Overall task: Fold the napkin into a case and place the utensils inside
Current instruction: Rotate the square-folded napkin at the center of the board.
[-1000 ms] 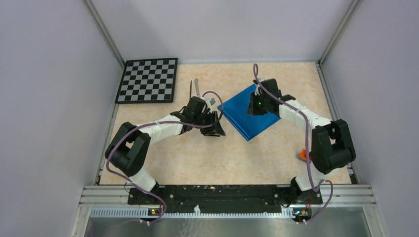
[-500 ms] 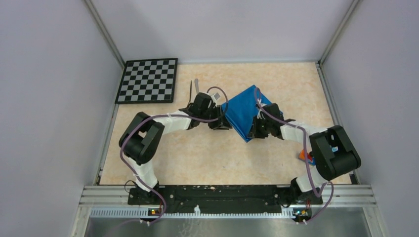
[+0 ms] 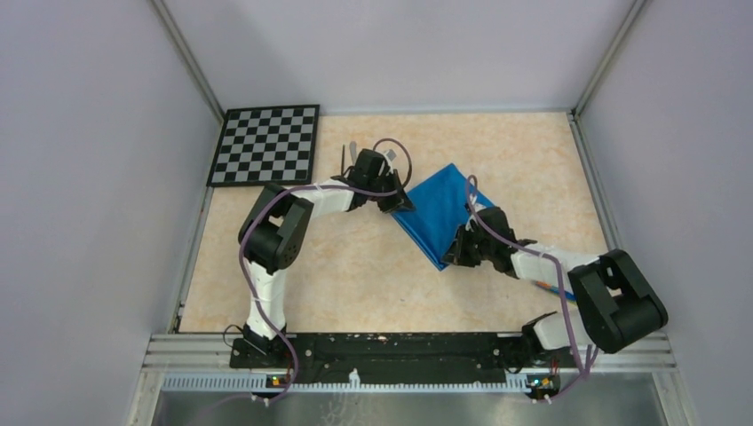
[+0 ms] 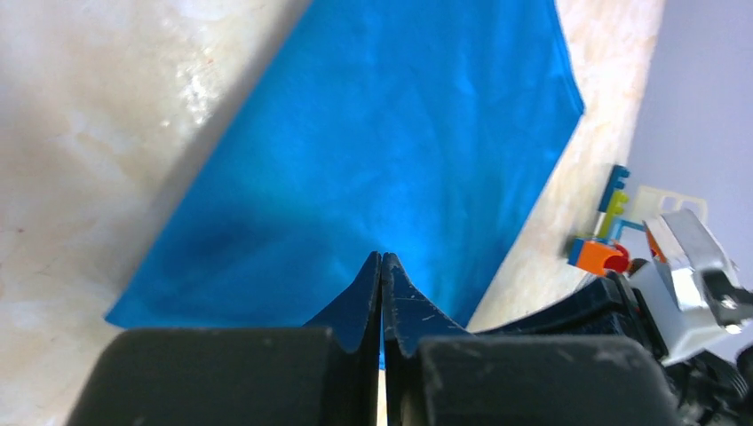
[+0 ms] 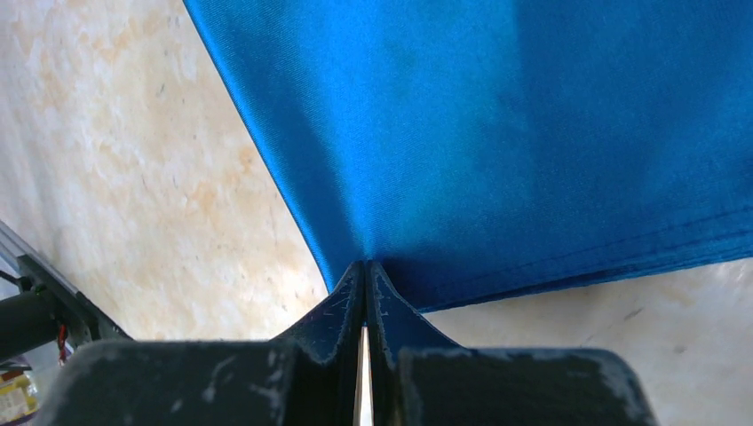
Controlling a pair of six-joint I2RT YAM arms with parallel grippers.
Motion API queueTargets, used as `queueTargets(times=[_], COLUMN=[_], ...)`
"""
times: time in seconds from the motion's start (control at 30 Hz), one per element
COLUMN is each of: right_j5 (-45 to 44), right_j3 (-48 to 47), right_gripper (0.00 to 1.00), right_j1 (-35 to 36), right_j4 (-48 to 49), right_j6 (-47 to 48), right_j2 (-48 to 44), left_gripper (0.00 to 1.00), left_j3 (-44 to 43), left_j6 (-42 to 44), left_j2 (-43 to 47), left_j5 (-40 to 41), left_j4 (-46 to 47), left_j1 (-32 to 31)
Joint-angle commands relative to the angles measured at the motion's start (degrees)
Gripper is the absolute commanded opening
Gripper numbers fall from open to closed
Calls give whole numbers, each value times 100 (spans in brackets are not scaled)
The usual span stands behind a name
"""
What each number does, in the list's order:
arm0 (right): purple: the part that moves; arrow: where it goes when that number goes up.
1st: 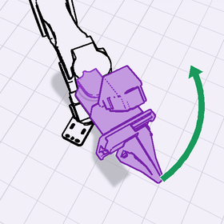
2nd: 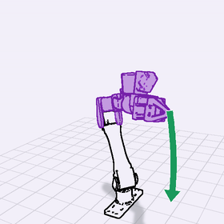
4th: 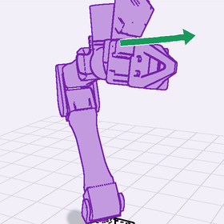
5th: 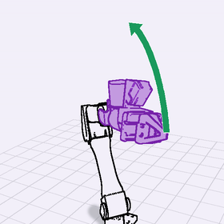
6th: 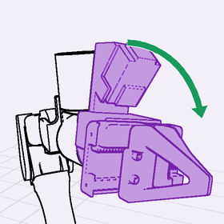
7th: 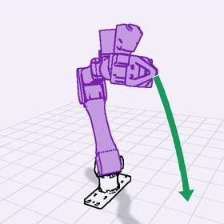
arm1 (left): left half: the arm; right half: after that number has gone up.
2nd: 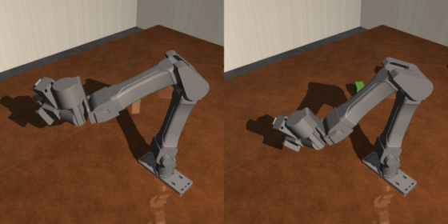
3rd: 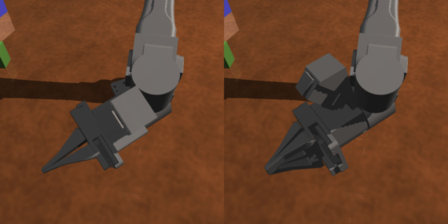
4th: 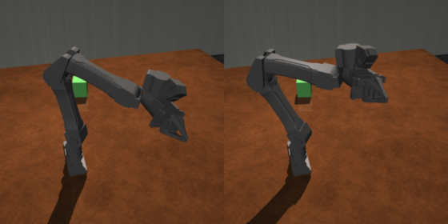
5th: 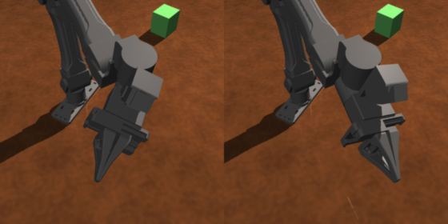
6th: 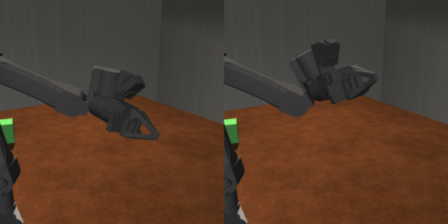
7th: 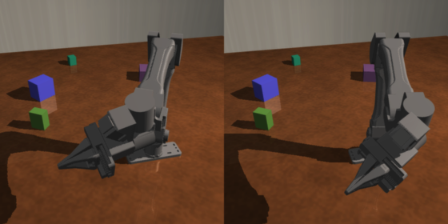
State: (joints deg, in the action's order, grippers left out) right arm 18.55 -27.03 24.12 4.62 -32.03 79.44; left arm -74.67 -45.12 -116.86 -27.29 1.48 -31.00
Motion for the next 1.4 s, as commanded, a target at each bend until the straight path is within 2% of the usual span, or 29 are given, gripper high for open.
queueTargets(times=[0.0,0.2,0.3,0.37,0.43,0.53,0.6,0.7,0.8,0.9,1.0,1.17,1.37], right_j5=[-447,-1035,-941,-506,-294,-634,-678,-347,252,662,909,1024,1068], right_j3=[515,729,608,300,-85,-582,-719,-882,-871,-848,-738,-664,-453], right_gripper=[0,0,1,6,17,42,51,54,55,55,55,46,39], right_j1=[426,1250,1562,1473,1246,517,-306,-1635,-2613,-3101,-3361,-3405,-3405], right_j4=[460,724,781,560,139,-939,-1309,-1520,-1215,-944,-628,-506,-220], right_j6=[-743,-1400,-1308,-940,-552,-36,245,449,398,406,378,392,386], right_j2=[-446,-536,-513,-515,-773,-1243,-1358,-1088,-707,-310,-80,266,403], left_gripper=[1,0,0,3,7,18,28,41,45,44,37,22,16], left_j3=[3,696,548,308,161,25,-30,-67,14,360,614,865,987], left_j6=[313,548,920,1190,1381,1651,1766,1831,1713,1425,1273,1114,1087], left_j2=[-65,62,-86,-103,13,370,692,1028,1233,1350,1281,1030,995], left_j5=[235,533,532,412,346,402,377,51,-292,-513,-543,-543,-428], left_j4=[-332,-308,-702,-967,-1179,-1536,-1705,-1785,-1766,-1423,-1126,-812,-675], left_j1=[-19,67,121,75,38,25,26,-82,-342,-660,-994,-1328,-1383])
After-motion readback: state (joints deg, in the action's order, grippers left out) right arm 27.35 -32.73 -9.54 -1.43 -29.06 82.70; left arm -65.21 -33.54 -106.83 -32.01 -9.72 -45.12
